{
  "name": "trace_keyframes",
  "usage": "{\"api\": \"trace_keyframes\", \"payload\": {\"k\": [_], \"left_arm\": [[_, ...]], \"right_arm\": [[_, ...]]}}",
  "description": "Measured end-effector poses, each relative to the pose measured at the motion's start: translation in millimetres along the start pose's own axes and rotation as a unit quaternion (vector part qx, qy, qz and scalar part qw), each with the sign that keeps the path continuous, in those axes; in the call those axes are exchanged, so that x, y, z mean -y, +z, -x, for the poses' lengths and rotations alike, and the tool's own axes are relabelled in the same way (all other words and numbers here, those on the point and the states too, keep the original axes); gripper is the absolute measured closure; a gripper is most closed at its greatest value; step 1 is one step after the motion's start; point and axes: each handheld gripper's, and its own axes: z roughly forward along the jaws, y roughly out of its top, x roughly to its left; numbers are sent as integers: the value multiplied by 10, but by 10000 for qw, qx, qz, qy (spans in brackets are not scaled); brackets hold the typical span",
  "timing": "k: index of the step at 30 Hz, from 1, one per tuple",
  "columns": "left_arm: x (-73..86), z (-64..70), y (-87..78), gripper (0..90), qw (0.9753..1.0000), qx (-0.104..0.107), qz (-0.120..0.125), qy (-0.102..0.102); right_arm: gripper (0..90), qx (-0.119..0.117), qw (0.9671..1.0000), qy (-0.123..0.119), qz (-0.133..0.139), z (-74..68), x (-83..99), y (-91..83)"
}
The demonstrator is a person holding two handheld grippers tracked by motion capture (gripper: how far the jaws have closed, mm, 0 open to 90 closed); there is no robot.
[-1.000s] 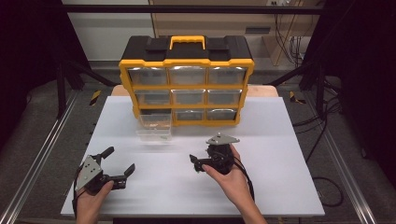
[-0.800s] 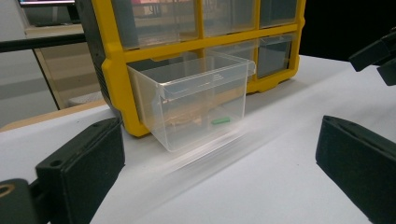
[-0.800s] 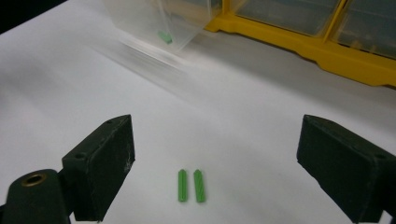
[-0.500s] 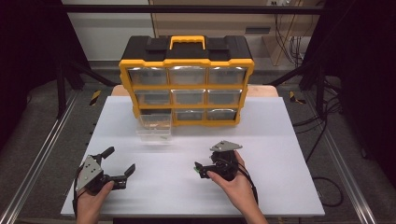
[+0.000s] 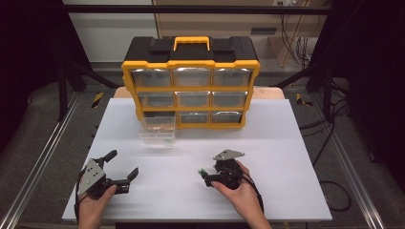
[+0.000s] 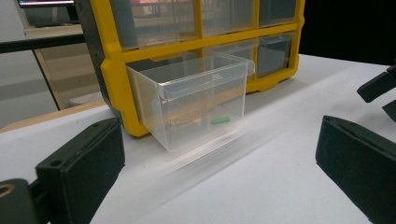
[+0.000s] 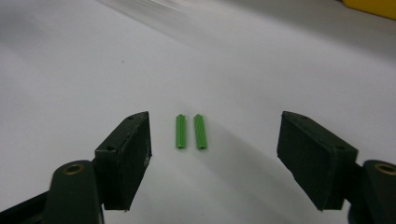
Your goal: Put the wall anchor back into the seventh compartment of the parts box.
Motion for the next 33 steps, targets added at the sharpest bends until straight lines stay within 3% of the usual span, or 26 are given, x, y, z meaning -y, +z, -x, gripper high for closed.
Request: {"api": "trace_keyframes", "payload": {"k": [5,13,23,33], "left_arm": [[0,-2,-1,10,10000,-2,3,-1],[-1,-2,-2,10,10000,-7,4,2],[-3,-2,-1,11,10000,-13,3,12],[-4,-6,-2,11,10000,-14,8,15]], "right_arm": [[387,-22,10000,29,-10,7,20,7],[466,-67,9999,84,21,-12,23,27],[628,-160,9997,192,-24,11,23,113],[708,-237,9991,329,-93,29,13,222]]}}
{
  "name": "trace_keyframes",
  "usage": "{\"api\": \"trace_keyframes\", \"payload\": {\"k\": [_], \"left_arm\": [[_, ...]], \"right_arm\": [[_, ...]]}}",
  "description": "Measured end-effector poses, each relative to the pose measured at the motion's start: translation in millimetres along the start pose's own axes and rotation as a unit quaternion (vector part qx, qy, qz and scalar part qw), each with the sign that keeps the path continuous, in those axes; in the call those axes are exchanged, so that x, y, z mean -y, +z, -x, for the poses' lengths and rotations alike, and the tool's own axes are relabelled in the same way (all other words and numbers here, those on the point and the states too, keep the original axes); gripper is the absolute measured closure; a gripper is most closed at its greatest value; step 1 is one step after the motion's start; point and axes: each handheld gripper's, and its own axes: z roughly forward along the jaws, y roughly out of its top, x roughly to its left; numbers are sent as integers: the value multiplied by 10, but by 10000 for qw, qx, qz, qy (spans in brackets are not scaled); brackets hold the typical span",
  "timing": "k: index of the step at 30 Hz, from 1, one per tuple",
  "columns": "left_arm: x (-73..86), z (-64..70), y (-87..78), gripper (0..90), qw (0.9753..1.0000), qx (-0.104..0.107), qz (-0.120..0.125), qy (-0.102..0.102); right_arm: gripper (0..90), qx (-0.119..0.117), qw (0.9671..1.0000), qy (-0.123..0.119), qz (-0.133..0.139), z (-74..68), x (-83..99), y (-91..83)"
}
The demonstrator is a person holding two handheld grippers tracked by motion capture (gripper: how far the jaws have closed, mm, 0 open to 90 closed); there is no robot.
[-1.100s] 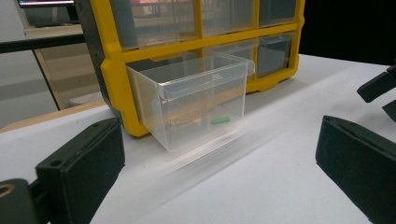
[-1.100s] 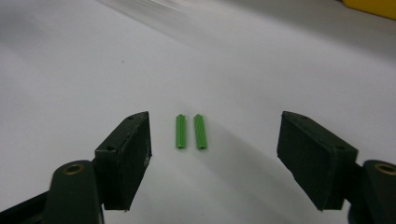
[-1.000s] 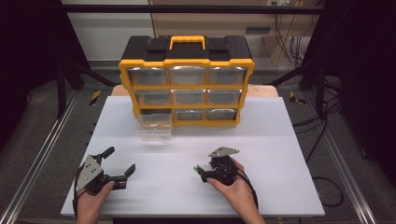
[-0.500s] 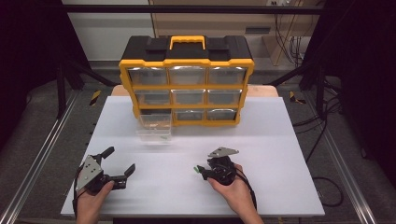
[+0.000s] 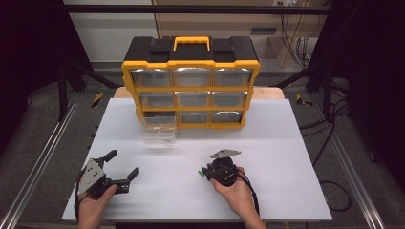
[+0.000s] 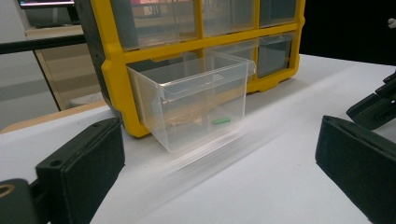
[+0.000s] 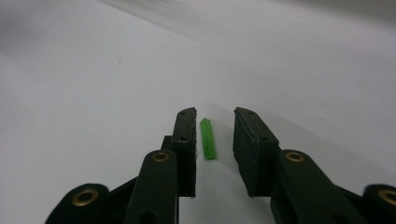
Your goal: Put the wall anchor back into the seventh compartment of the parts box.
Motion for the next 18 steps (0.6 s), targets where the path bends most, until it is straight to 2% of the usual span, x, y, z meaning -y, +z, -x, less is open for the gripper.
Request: {"api": "trace_keyframes", "payload": {"k": [18], "left_arm": [[-1,-1,2,11,10000,20,-2,-5]], "right_arm": [[787,11,9999,-97,-75,-19,-1,70]]}}
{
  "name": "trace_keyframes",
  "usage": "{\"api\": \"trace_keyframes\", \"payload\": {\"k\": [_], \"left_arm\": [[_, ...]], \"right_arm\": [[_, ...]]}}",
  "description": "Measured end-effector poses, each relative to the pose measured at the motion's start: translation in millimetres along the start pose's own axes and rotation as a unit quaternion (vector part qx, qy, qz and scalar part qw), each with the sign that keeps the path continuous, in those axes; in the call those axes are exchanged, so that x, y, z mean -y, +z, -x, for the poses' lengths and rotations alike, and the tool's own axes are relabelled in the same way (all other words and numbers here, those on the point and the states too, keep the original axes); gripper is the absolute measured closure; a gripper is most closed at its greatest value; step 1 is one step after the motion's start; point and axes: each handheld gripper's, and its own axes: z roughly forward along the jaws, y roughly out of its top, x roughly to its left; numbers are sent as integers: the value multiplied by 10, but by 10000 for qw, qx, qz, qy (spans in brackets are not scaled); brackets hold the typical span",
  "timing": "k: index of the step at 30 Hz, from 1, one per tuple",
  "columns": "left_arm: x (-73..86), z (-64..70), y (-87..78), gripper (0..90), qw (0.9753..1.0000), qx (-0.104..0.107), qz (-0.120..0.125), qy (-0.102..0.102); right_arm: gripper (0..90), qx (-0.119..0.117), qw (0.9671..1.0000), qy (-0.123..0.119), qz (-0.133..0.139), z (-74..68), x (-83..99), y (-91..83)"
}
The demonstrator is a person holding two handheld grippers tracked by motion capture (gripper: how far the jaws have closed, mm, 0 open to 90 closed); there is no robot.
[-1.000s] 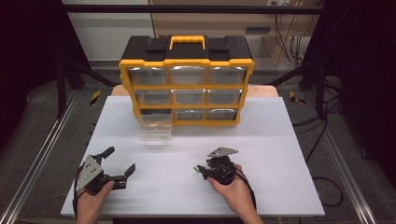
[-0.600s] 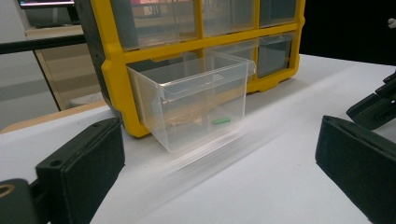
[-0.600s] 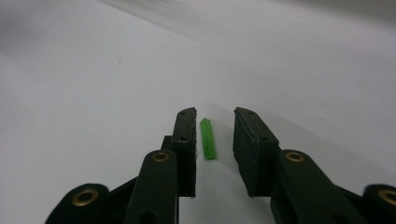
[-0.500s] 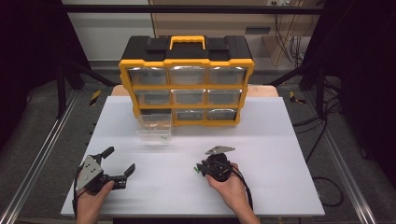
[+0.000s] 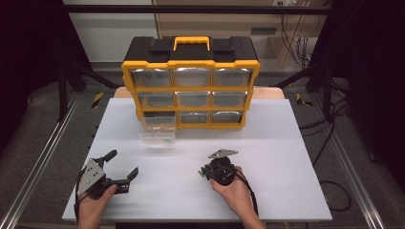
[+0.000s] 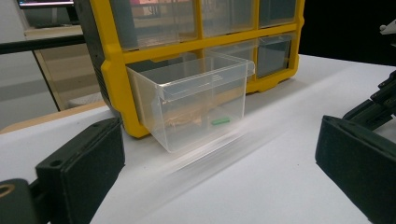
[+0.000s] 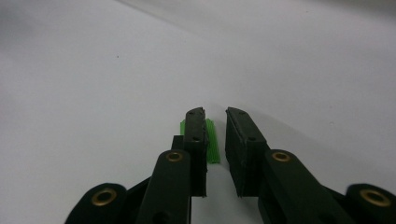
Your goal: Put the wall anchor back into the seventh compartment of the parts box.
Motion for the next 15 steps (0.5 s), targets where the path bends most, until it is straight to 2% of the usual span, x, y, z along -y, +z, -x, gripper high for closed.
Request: {"api": "trace_keyframes", "payload": {"k": [15], "left_arm": [[-1,4,2,11,10000,6,-3,10]], "right_arm": [[846,61,9999,-146,18,-30,19,16]]}}
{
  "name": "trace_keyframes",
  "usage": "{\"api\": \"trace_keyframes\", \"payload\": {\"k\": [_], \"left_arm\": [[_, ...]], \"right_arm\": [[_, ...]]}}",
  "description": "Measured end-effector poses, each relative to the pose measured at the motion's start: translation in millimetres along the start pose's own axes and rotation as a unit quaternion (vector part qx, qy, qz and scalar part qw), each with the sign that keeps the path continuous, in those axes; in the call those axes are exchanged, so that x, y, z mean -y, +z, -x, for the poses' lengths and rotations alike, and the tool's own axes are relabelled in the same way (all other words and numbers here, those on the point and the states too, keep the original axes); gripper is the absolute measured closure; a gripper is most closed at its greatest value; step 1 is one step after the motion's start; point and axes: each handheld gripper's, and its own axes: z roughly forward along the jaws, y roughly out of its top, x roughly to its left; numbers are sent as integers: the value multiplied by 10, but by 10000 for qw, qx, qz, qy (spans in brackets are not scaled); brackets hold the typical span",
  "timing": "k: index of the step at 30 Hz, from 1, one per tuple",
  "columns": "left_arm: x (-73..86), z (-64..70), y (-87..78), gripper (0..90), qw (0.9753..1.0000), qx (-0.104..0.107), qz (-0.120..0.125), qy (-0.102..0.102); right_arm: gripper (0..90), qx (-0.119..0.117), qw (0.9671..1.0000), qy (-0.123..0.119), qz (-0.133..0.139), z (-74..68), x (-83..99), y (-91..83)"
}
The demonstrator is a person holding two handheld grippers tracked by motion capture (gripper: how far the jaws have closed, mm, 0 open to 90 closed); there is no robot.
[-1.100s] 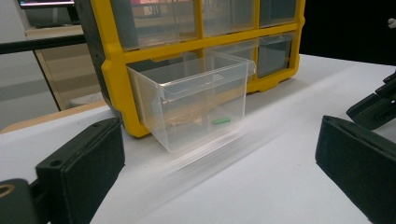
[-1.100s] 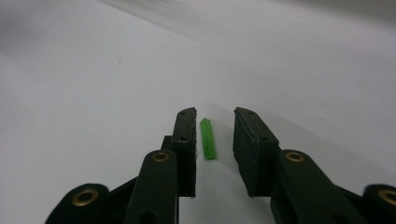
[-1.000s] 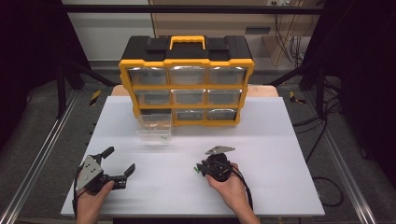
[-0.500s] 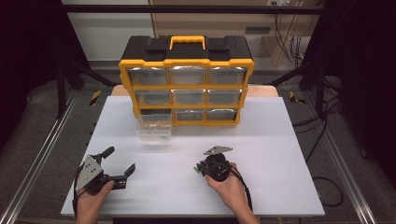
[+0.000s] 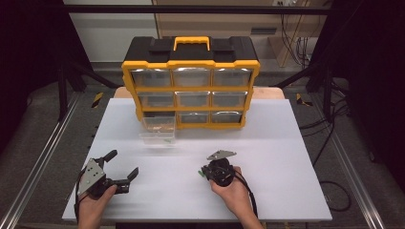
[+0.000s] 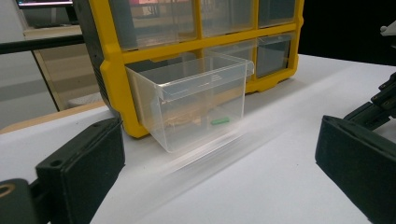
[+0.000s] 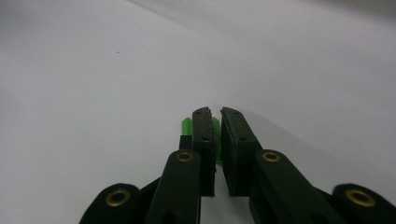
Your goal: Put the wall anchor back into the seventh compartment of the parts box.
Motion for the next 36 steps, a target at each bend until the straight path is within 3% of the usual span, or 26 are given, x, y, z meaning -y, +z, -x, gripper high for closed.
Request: {"api": "trace_keyframes", "payload": {"k": [10,23,36], "left_arm": [[0,2,1,11,10000,1,1,1],[3,8,-3,12,10000,4,-5,-11],[4,18,15,12,10000,41,-22,8]], "right_arm": [[847,-152,9990,194,385,23,-62,-66],[847,-284,9946,13,1002,-44,-358,-262],[847,-381,9918,-66,1216,-104,-691,-281]]}}
